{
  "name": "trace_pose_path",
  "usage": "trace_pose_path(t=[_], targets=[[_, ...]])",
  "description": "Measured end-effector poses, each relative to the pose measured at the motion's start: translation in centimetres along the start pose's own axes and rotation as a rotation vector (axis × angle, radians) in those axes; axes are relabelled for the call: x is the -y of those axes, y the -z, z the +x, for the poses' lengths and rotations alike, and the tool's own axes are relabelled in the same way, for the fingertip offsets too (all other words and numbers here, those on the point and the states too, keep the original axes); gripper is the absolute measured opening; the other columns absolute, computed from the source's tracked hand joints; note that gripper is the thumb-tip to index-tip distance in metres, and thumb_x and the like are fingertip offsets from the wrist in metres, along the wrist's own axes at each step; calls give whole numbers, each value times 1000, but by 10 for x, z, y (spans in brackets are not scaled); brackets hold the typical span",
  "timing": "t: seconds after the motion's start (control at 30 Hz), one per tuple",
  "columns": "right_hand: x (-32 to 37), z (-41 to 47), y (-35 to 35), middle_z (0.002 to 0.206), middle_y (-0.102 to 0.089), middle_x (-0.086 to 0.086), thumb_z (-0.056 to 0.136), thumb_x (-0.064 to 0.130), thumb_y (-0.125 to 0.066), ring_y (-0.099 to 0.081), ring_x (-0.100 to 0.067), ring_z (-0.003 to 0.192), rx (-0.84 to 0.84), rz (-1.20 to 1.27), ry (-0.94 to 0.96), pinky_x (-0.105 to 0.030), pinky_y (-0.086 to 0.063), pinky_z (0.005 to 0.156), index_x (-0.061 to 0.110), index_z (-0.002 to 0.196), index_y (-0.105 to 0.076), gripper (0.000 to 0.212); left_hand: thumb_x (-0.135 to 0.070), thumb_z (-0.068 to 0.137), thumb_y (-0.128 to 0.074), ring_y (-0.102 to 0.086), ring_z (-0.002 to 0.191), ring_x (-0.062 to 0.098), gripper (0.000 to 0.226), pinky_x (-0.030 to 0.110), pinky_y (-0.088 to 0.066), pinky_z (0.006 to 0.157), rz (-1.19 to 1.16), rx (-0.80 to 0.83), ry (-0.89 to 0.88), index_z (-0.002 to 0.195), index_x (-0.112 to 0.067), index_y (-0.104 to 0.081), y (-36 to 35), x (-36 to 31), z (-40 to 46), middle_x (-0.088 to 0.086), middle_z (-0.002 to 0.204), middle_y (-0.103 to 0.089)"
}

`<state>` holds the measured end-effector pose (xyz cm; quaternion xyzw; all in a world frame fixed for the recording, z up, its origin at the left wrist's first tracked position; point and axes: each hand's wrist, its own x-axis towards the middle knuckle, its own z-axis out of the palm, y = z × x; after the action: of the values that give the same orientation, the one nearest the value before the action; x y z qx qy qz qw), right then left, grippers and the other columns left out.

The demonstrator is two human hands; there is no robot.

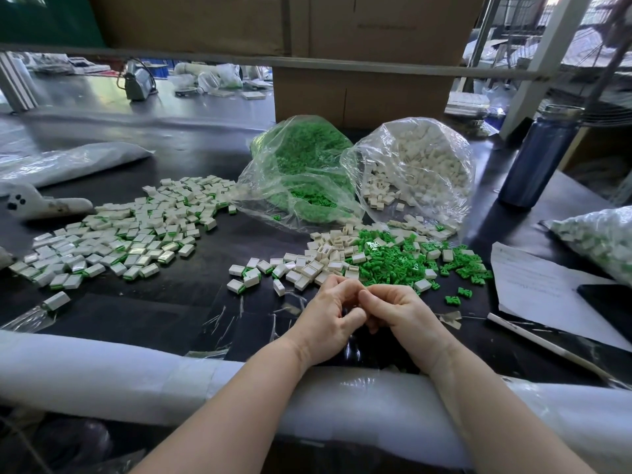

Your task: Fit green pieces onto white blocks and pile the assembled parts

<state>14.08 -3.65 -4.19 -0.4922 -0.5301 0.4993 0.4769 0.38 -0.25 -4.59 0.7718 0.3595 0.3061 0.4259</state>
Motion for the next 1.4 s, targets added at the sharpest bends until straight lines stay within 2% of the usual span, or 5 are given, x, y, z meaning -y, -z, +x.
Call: trace_pose_path(t=[0.5, 0.77, 1.0, 1.27, 1.4], targets=[[0, 0, 0, 49, -53, 5, 91, 7, -52, -43, -1, 43, -24, 9, 6, -12, -33, 42, -3, 78, -67, 22, -25, 75, -49, -50, 92, 15, 19, 22, -43, 87, 32, 32, 17, 90, -17, -59, 0, -2, -1, -6, 99, -41], [-2, 2, -2, 70, -65, -6, 80, 38, -56, -60, -13, 62, -89, 35, 41, -20, -50, 55, 12, 86, -71, 31, -12, 89, -59, -54, 89, 17, 5, 26, -49, 88, -98, -72, 31, 91, -15, -61, 4, -2, 0, 11, 111, -43], [0, -1, 1, 67, -68, -4, 81, 5, -69, -63, -20, 64, -258, -85, 128, -39, -56, 64, 14, 76, -68, 10, -11, 88, -60, -48, 79, 4, 11, 5, -42, 76, -60, -133, 31, 97, -5, -63, 2, 2, 2, 10, 112, -43], [0, 1, 0, 68, -62, 5, 86, 7, -64, -56, -2, 62, -262, -217, 127, -18, -48, 61, 16, 75, -64, 14, -15, 87, -62, -53, 83, 9, 13, 6, -44, 75, -16, -161, 36, 95, -5, -64, 2, 3, 2, 4, 108, -47], [-1, 2, 4, 66, -61, 7, 85, 10, -65, -53, 3, 57, -408, -252, 161, -12, -43, 57, 19, 73, -64, 15, -17, 87, -63, -63, 84, 17, 13, 22, -51, 82, -41, -323, 99, 98, -11, -66, 4, 6, 3, 1, 89, -66]])
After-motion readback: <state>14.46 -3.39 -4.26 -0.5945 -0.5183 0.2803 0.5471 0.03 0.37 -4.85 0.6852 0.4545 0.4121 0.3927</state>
